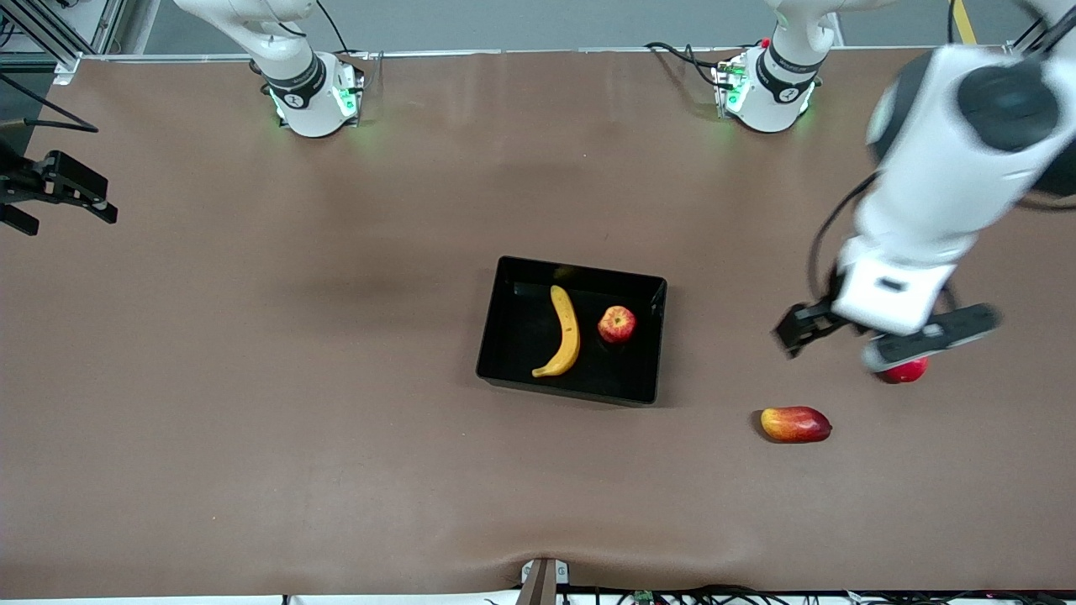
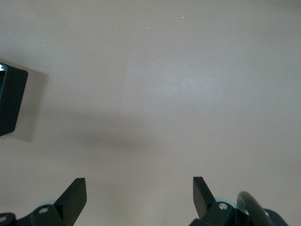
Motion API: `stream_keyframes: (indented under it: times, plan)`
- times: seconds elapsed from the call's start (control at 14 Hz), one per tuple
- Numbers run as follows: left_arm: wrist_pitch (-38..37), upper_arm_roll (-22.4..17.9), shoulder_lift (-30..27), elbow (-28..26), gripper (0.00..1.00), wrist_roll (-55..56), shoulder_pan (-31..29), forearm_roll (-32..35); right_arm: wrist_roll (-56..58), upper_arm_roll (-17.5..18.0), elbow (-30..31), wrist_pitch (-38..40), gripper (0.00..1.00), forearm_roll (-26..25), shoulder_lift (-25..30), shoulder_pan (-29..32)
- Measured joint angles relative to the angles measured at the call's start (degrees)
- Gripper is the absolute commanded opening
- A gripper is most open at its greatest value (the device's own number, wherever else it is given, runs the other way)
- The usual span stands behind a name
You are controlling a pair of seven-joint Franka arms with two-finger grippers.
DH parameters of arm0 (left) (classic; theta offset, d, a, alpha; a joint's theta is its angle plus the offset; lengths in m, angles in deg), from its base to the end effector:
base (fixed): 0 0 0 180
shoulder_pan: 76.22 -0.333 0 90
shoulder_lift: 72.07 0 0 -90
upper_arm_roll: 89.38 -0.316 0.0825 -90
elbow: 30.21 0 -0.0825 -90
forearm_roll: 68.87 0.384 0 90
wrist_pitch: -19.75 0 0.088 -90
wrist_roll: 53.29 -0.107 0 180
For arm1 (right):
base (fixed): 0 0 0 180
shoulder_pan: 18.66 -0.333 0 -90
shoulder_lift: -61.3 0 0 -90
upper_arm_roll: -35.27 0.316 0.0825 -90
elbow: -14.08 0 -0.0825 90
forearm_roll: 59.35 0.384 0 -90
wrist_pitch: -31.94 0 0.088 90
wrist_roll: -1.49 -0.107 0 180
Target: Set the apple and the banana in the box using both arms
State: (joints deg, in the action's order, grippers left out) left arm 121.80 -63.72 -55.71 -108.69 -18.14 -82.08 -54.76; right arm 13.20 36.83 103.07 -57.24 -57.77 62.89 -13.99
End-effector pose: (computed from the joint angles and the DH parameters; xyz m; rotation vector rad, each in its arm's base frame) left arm 0.6338 -0.1619 0.5834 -3.0620 -0.4007 -0.2977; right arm 0.5442 -0.0263 0.6468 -3.1097 -0.2351 -0.0534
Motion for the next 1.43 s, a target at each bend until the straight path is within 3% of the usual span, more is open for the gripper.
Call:
stream_keyframes:
  times: [0.36, 0.64, 0.79, 1.43]
  plan:
    - [-10.59, -1.56, -7.55, -0.46, 1.0, -13.07, -3.04, -6.06, 0.0, -0.04, -0.45, 0.0, 1.0, 0.0, 0.0, 0.01]
    - [-15.7, -15.36, -15.79, -6.24, 1.0, -23.63, 4.66, -11.76, -2.79, -0.08, -0.67, 0.01, 1.0, 0.0, 0.0, 0.07]
    - [-15.74, -18.52, -19.22, -9.85, 1.0, -25.19, 6.0, -12.7, -6.6, -0.05, -0.69, 0.01, 1.0, 0.0, 0.0, 0.01]
    - [-15.76, -17.43, -20.9, -12.15, 1.0, -25.24, 6.78, -13.0, -8.03, 0.01, -0.71, 0.01, 1.0, 0.0, -0.01, -0.04]
